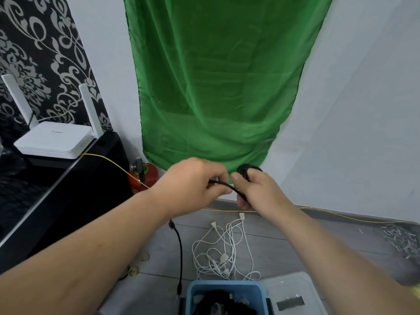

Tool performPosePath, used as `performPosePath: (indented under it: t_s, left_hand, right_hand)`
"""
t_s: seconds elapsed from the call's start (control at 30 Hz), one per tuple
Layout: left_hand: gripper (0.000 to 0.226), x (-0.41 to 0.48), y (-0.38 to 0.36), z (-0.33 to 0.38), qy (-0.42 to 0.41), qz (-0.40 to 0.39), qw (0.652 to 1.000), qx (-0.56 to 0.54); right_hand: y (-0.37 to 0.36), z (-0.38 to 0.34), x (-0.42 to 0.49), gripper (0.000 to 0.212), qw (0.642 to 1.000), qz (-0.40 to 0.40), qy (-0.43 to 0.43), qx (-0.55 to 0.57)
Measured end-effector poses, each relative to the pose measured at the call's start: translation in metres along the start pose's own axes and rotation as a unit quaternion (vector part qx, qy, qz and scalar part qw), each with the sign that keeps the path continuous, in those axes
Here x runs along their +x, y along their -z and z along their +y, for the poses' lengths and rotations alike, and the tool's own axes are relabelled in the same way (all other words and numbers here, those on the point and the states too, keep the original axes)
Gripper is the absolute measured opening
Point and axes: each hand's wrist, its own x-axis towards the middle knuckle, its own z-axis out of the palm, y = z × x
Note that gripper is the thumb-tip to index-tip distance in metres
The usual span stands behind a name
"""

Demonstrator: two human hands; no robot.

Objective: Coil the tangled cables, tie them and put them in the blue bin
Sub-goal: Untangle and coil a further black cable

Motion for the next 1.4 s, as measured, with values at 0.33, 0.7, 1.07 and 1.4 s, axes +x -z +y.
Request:
performPosePath:
  t_s: [0.33, 0.7, 1.07, 1.4]
  left_hand:
    - [0.036, -0.004, 0.018, -0.031, 0.068, 0.089, 0.992, -0.052]
    - [0.015, -0.014, -0.025, -0.025, 0.186, -0.112, 0.962, -0.167]
    - [0.015, -0.027, -0.051, 0.005, 0.129, -0.288, 0.946, -0.081]
    - [0.006, -0.013, -0.024, 0.009, 0.096, -0.153, 0.974, -0.139]
  right_hand:
    - [-0.007, -0.021, -0.015, 0.043, 0.914, -0.281, -0.099, 0.274]
    - [-0.002, -0.042, -0.012, 0.037, 0.759, -0.193, -0.062, 0.619]
    - [0.015, -0.011, 0.023, 0.036, 0.792, 0.182, -0.105, 0.574]
    - [0.008, 0.017, 0.019, 0.048, 0.982, 0.187, 0.021, 0.003]
